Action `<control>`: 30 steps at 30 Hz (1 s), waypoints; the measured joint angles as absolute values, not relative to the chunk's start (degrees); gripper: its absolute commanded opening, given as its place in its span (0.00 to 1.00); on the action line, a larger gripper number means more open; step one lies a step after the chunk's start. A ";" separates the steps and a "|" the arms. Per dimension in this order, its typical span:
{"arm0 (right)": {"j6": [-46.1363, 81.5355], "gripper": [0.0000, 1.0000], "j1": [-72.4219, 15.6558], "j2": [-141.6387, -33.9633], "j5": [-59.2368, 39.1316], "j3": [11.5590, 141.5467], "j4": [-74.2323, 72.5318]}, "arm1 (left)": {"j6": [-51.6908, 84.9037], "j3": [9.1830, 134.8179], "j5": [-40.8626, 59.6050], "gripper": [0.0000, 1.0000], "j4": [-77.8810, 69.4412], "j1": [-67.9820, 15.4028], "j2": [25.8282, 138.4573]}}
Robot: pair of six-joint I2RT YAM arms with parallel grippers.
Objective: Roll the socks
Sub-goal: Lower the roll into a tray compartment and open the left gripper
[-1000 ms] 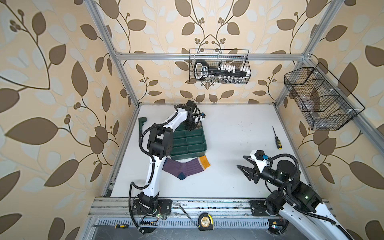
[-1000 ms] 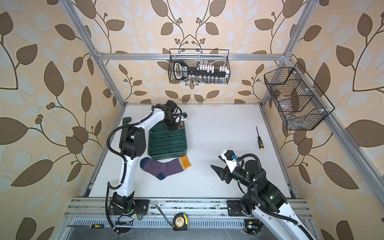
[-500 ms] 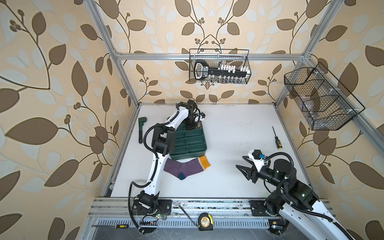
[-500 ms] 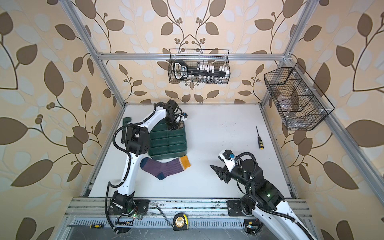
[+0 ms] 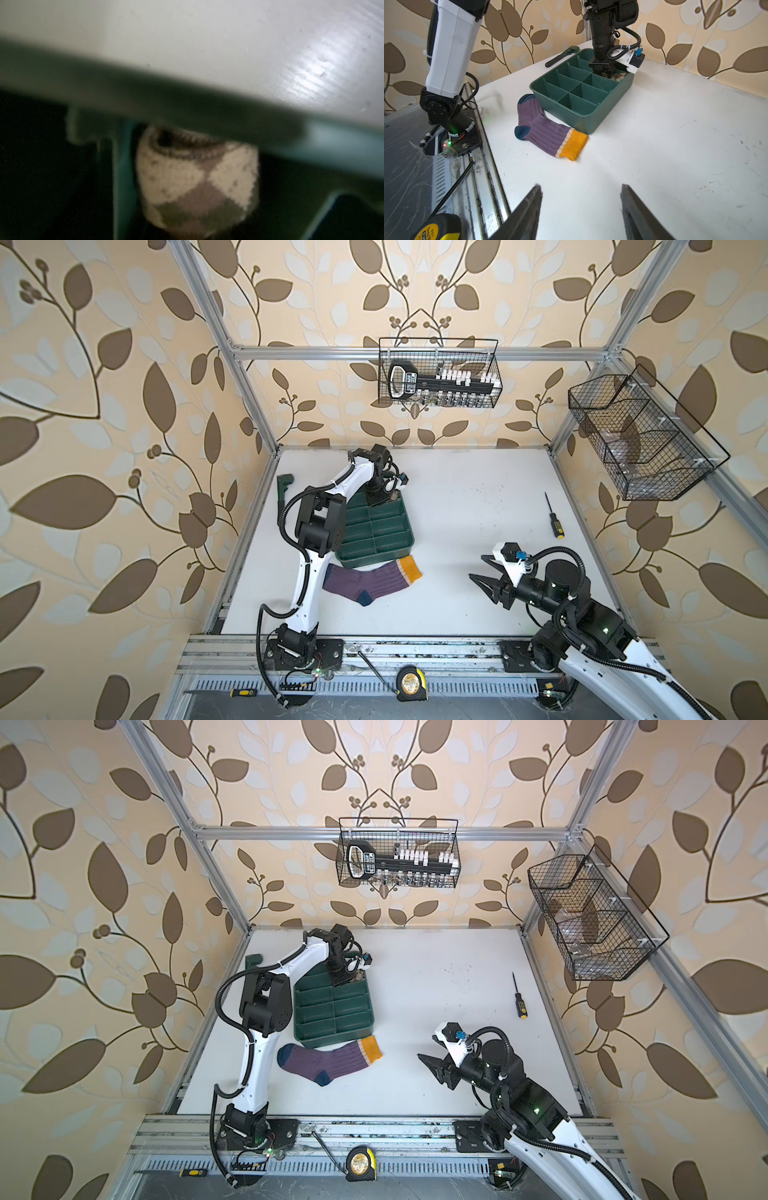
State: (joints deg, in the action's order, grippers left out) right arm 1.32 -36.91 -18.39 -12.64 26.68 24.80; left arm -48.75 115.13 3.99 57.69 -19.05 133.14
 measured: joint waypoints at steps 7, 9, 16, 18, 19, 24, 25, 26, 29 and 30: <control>1.52 0.61 -38.00 -17.54 -11.44 26.65 24.75 | -49.43 121.16 3.36 0.11 62.26 -19.05 136.59; 1.54 0.61 -38.22 -17.26 -10.96 26.63 24.73 | -49.25 123.70 2.90 0.11 64.18 -19.07 138.10; 1.54 0.61 -39.18 -17.23 -9.80 26.63 24.67 | -47.37 123.22 2.37 0.28 63.77 -19.09 137.91; 1.56 0.61 -39.31 -17.23 -9.52 26.63 24.64 | -46.83 119.46 2.13 0.33 60.36 -19.07 135.76; 1.56 0.61 -39.38 -17.23 -9.37 26.63 24.64 | -46.63 117.32 2.07 0.36 58.30 -19.07 134.43; 1.87 0.62 -40.03 -16.62 -8.27 26.63 24.64 | -46.06 113.89 1.96 0.42 55.57 -19.07 131.26; 1.91 0.62 -40.12 -16.49 -8.08 26.63 24.64 | -46.09 113.89 1.96 0.43 55.66 -19.07 131.22; 1.91 0.62 -40.14 -16.38 -7.90 26.63 24.64 | -46.09 113.89 1.96 0.43 55.70 -19.07 131.20; 1.89 0.63 -40.14 -15.84 -7.46 26.63 24.64 | -46.09 113.89 2.04 0.47 55.92 -19.07 130.91; 1.89 0.64 -40.16 -15.55 -7.29 26.63 24.67 | -46.06 113.84 2.04 0.47 56.01 -19.07 130.63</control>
